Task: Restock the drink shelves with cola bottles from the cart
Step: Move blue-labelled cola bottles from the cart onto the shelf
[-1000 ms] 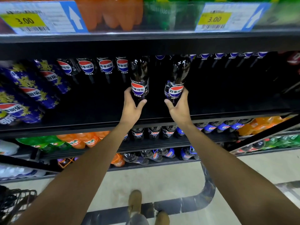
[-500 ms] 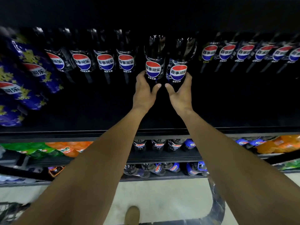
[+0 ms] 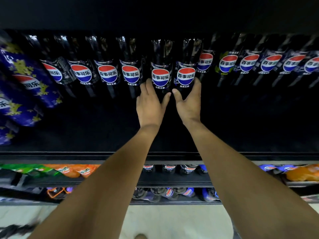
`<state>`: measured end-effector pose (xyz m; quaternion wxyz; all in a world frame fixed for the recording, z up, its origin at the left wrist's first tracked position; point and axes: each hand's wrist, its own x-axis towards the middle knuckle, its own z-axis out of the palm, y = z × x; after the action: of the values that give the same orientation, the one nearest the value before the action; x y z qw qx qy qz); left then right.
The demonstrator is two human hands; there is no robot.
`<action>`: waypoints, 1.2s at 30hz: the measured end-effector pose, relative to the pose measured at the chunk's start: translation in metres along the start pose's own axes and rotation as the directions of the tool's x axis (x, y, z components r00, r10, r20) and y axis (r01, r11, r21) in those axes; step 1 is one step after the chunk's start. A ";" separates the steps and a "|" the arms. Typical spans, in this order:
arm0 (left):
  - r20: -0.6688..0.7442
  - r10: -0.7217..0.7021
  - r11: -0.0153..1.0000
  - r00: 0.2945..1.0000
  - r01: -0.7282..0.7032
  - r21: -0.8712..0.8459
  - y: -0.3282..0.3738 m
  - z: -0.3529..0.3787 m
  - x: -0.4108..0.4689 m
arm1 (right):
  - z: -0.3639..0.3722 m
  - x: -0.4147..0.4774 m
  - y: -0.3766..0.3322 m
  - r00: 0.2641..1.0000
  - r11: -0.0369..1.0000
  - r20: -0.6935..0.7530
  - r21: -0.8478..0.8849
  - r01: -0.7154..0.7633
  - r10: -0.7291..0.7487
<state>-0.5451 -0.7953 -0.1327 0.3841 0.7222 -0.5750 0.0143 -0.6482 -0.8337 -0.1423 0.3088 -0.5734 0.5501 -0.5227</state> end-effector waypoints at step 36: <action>-0.101 -0.126 0.980 0.987 0.140 0.140 -0.002 0.003 -0.001 | 0.003 0.000 0.000 1.000 0.987 0.014 -0.161 0.017 -0.015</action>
<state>-0.5448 -0.7961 -0.1366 0.3559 0.7840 -0.5045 0.0641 -0.6454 -0.8341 -0.1429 0.2607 -0.6043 0.5838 -0.4754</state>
